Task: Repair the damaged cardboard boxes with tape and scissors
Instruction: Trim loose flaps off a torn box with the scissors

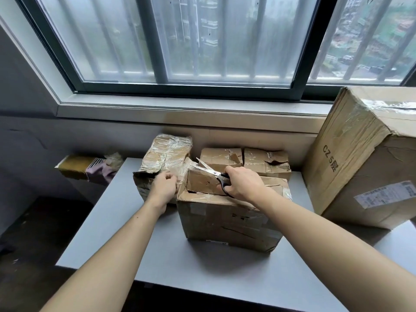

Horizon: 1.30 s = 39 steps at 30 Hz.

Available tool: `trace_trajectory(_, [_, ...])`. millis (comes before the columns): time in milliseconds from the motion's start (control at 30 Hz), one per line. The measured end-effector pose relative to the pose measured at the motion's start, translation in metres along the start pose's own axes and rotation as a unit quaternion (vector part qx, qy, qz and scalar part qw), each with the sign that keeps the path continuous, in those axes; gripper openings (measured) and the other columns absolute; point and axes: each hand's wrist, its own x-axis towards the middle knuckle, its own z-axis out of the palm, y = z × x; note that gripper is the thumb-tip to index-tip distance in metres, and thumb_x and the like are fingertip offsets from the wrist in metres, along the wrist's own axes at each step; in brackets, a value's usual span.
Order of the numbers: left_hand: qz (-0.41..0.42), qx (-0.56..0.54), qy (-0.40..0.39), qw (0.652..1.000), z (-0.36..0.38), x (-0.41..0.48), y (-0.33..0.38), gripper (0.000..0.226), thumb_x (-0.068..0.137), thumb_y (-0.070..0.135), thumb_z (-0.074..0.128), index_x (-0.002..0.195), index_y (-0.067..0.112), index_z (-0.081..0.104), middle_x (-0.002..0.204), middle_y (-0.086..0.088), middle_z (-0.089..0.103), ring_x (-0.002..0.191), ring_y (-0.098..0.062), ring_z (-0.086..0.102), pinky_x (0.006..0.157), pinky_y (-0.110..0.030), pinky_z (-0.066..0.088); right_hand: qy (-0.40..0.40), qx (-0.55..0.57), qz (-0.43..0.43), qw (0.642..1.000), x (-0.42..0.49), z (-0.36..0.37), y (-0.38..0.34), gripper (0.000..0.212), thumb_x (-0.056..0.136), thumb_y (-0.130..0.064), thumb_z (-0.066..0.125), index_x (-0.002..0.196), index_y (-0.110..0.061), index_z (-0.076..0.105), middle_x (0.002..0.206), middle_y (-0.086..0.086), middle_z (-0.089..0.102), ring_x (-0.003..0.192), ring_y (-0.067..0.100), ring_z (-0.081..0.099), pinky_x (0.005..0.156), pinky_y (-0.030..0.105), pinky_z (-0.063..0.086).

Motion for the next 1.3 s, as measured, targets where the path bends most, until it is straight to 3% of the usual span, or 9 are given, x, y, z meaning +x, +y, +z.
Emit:
trace_trajectory(200, [-0.111,-0.222,-0.005,0.969,-0.01,-0.01,0.003,0.015,0.107,0.011,0.037,0.116,0.007,0.048,0.095,-0.009,0.058,0.076,-0.02,0.06,0.051,-0.022,0.057,0.001,-0.007,-0.007,1.0,0.001,0.004,-0.001,0.038,0.092,-0.043,0.058,0.117,-0.015,0.053,0.112,0.009,0.067,0.099,0.034,0.062,0.069,0.034,0.037])
trace_trajectory(400, [-0.181,-0.311,0.0,0.933,-0.015,-0.01,-0.007,0.031,0.09,-0.023,0.031,0.1,0.0,0.049,0.095,-0.017,0.057,0.075,-0.025,0.061,0.053,-0.032,0.059,-0.007,-0.014,-0.006,1.0,-0.002,0.002,-0.002,0.035,0.092,-0.047,0.058,0.108,-0.017,0.051,0.106,0.007,0.067,0.095,0.033,0.062,0.066,0.033,0.038])
trace_trajectory(567, [0.005,0.013,0.007,1.0,-0.017,-0.014,-0.002,0.034,0.092,-0.006,0.04,0.097,0.009,0.07,0.102,-0.011,0.066,0.085,-0.021,0.063,0.067,-0.03,0.056,-0.019,-0.012,0.002,1.0,-0.001,0.0,-0.005,0.041,0.092,-0.051,0.059,0.113,-0.017,0.053,0.109,0.007,0.067,0.099,0.032,0.062,0.067,0.033,0.04])
trace_trajectory(733, [0.171,0.229,-0.018,0.958,-0.02,-0.008,0.016,0.03,0.098,0.023,0.048,0.107,0.012,0.074,0.13,0.0,0.058,0.126,-0.02,0.047,0.102,-0.028,0.032,-0.031,0.0,0.021,0.999,-0.004,-0.001,-0.007,0.048,0.09,-0.054,0.059,0.122,-0.019,0.052,0.12,0.006,0.064,0.11,0.03,0.059,0.078,0.036,0.045])
trace_trajectory(833, [0.176,0.351,-0.06,0.918,-0.011,-0.01,0.016,0.018,0.094,0.027,0.052,0.106,0.027,0.066,0.115,0.002,0.051,0.127,-0.025,0.036,0.104,-0.035,0.027,-0.031,0.029,0.037,0.998,-0.009,-0.003,-0.01,0.055,0.089,-0.062,0.06,0.12,-0.019,0.051,0.118,0.005,0.064,0.11,0.03,0.059,0.08,0.037,0.046])
trace_trajectory(933, [0.125,0.365,-0.105,0.917,-0.016,0.004,0.01,0.019,0.09,0.036,0.053,0.109,0.037,0.054,0.124,-0.006,0.054,0.127,-0.03,0.036,0.103,-0.037,0.029,-0.04,0.115,0.027,0.992,-0.018,-0.007,-0.015,0.061,0.084,-0.068,0.064,0.117,-0.019,0.051,0.113,0.005,0.066,0.103,0.031,0.06,0.078,0.037,0.048])
trace_trajectory(1033, [0.114,0.357,-0.142,0.916,-0.024,0.014,0.011,0.046,0.083,0.046,0.064,0.126,0.041,0.051,0.134,-0.004,0.054,0.127,-0.028,0.044,0.106,-0.038,0.037,-0.082,0.181,-0.017,0.98,-0.027,-0.011,-0.02,0.056,0.077,-0.065,0.074,0.114,-0.027,0.053,0.108,-0.006,0.063,0.098,0.021,0.057,0.081,0.032,0.048])
trace_trajectory(1200, [0.14,0.391,-0.146,0.898,-0.019,0.014,0.018,0.049,0.083,0.043,0.075,0.123,0.02,0.061,0.129,-0.003,0.06,0.126,-0.026,0.05,0.104,-0.036,0.042,-0.067,0.05,-0.031,0.996,-0.031,0.002,-0.019,0.062,0.076,-0.049,0.079,0.125,-0.028,0.048,0.124,0.001,0.063,0.115,0.027,0.056,0.088,0.039,0.05])
trace_trajectory(1300, [0.13,0.369,-0.164,0.905,-0.019,0.006,0.021,0.045,0.08,0.045,0.078,0.111,0.015,0.065,0.116,-0.006,0.064,0.108,-0.022,0.06,0.089,-0.029,0.047,-0.03,0.024,-0.021,0.999,-0.035,0.001,-0.01,0.05,0.079,-0.038,0.073,0.122,-0.031,0.049,0.126,0.0,0.061,0.117,0.028,0.053,0.091,0.039,0.046])
